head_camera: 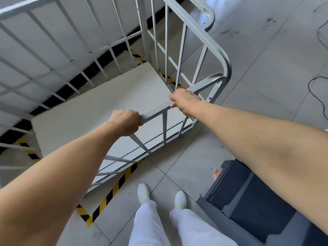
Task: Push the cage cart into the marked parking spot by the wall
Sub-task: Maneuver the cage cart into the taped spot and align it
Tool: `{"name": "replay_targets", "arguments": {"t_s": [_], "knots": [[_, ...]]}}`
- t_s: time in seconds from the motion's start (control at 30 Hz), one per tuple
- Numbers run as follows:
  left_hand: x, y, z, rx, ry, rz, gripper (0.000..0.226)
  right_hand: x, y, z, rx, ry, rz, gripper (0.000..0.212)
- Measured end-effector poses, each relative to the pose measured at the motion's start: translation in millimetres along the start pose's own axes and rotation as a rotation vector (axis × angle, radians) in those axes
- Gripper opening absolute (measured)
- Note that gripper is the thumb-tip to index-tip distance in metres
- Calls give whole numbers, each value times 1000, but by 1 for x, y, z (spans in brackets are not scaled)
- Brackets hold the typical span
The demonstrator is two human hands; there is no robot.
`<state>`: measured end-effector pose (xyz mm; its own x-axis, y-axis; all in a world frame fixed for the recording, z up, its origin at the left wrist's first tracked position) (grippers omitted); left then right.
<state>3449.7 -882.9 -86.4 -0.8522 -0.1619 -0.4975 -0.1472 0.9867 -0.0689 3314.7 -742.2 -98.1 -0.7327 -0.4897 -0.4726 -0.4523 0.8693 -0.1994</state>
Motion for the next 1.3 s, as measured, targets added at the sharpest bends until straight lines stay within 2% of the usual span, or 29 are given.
{"name": "replay_targets", "arguments": {"t_s": [0.17, 0.37, 0.47, 0.7, 0.97, 1.13, 1.3], "knots": [[13, 7, -8, -2, 9, -23, 31, 16, 10, -6, 23, 34, 3, 39], [30, 12, -18, -16, 7, -37, 32, 33, 19, -19, 34, 57, -47, 27], [37, 14, -24, -20, 12, -46, 30, 41, 22, -24, 11, 102, -67, 30], [54, 22, -36, -23, 12, -71, 27, 60, 35, -33, 114, 143, 1, 32], [64, 26, -41, -9, 10, -83, 28, 68, 38, -42, 50, 200, -57, 29], [67, 28, -43, -11, -10, -97, 17, 75, 43, -36, 83, 183, -3, 27], [72, 28, -46, -36, -97, -76, 14, 75, 45, -35, 188, 149, 71, 30]]}}
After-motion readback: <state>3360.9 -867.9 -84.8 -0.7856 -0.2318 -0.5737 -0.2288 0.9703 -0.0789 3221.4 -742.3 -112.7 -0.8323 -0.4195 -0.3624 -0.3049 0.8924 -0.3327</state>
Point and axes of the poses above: each hand's wrist, its own x-axis towards the middle knuckle, its own z-axis out of the palm, y = z × x, the point moved 4 cm from there along x, towards the middle knuckle, and after that the axes turned 5 degrees about z, right-handed, at the moved point
